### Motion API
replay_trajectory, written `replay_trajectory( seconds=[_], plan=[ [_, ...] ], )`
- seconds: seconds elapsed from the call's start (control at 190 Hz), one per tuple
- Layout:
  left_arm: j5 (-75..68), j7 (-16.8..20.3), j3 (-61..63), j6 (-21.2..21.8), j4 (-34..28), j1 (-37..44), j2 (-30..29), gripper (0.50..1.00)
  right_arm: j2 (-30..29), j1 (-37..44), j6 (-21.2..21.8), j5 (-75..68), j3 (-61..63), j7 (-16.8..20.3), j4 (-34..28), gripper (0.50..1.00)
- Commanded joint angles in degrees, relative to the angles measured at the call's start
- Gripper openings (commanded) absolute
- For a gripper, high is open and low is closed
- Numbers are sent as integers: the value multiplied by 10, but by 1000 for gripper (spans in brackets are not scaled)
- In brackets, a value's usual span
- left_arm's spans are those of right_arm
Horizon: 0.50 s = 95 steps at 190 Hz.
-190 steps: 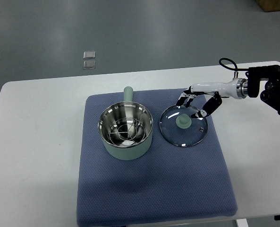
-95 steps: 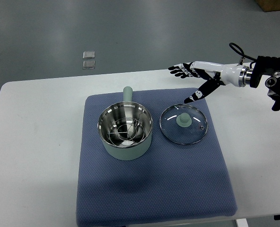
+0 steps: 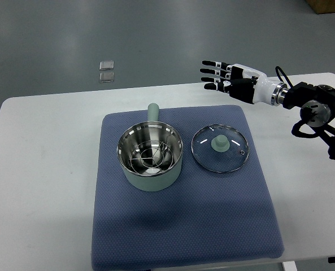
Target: Open lid and place right of pot
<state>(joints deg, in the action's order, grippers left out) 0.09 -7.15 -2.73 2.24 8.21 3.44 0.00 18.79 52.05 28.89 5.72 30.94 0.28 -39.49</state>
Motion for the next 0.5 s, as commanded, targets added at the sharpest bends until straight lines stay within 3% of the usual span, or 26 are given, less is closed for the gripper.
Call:
replay_trajectory(
  seconds=[0.0,0.116,0.496],
  plan=[
    [0,-1,0,0,0,3,0,1000,-12,-3,-31,-68,0,13,6,930],
    [0,-1,0,0,0,7,0,1000,-37,-3,-55,-74,2,13,17,932],
    [0,-1,3,0,1,10,0,1000,-48,-23,-52,-75,3,5,31,932]
  ],
)
